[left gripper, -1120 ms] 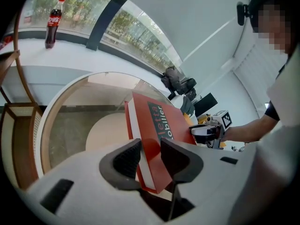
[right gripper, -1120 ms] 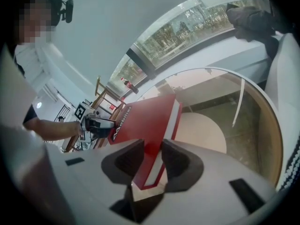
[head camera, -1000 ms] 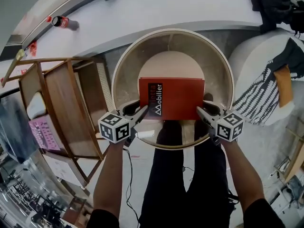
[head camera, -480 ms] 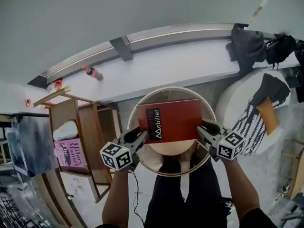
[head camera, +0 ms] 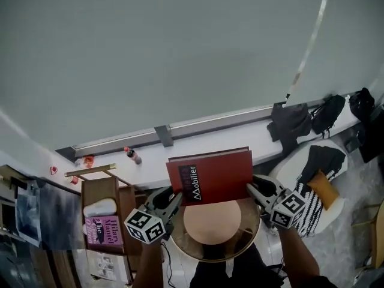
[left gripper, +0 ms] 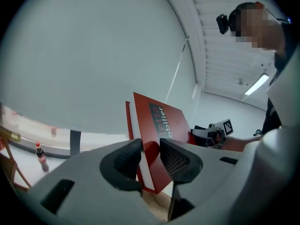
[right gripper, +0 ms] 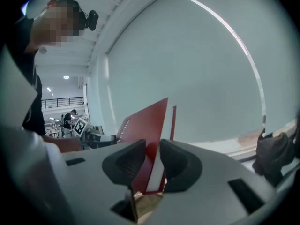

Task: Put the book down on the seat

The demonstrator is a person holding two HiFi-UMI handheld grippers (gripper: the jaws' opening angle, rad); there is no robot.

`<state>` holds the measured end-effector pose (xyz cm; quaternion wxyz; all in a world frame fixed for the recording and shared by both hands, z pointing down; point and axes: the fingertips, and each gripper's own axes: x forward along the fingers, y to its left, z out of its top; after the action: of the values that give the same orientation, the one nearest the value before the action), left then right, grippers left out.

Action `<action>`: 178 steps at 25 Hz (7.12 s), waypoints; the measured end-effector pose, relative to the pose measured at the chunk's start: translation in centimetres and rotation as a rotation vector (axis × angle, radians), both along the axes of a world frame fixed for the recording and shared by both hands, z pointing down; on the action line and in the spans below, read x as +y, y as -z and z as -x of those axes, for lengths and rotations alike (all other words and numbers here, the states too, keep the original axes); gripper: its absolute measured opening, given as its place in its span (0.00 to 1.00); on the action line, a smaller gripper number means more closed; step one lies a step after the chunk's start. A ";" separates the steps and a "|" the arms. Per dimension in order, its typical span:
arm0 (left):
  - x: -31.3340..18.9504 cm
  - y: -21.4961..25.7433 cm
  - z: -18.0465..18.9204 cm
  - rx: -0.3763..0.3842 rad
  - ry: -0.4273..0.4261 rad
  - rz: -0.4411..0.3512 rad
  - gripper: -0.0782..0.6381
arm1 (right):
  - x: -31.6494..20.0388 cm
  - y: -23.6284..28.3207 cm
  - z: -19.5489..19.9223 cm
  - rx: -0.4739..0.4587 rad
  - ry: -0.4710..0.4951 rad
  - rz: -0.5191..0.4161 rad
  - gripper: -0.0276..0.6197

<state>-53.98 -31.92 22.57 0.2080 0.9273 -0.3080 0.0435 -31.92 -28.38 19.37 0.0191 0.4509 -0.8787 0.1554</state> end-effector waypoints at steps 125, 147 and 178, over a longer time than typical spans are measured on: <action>30.6 -39.3 -80.9 -0.261 -0.435 0.355 0.29 | 40.3 -41.7 -77.1 -0.176 -0.334 0.461 0.18; 30.8 -61.7 -79.3 -0.412 -0.472 0.511 0.28 | 41.4 -64.6 -74.5 -0.116 -0.367 0.652 0.18; 28.7 -75.0 -80.9 -0.442 -0.489 0.530 0.28 | 40.1 -77.6 -75.4 -0.118 -0.507 0.680 0.18</action>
<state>26.91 -3.27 97.53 0.3517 0.8559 -0.0944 0.3671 43.44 11.74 96.94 0.0778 0.6109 -0.6384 0.4617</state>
